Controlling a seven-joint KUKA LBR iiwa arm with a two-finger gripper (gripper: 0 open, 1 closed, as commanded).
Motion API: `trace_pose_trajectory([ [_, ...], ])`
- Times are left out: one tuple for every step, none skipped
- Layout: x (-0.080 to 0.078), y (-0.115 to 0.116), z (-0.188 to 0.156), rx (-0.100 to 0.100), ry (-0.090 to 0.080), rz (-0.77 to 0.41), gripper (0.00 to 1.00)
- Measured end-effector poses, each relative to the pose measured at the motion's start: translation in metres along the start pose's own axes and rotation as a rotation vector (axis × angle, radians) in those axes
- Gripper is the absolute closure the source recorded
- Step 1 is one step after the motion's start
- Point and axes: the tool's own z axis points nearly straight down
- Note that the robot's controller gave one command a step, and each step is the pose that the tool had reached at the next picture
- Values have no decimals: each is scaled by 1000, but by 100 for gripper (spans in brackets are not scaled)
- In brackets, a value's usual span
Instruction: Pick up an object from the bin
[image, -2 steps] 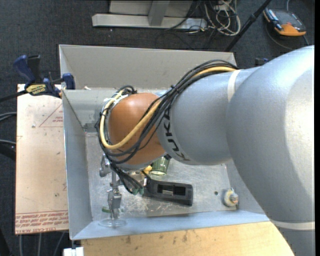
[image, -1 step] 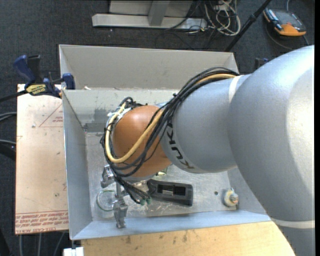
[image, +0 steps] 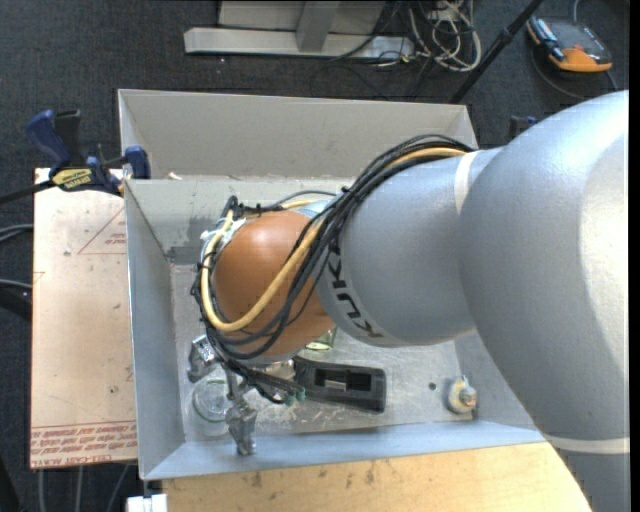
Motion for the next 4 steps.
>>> trace_pose_trajectory([
  [-6, -7, 44, 5, -30, -37, 0],
  [-12, 3, 41, 8, -30, -169, 100],
  [-12, 3, 41, 8, -30, -169, 100],
  [-12, 3, 39, 7, -25, -169, 100],
])
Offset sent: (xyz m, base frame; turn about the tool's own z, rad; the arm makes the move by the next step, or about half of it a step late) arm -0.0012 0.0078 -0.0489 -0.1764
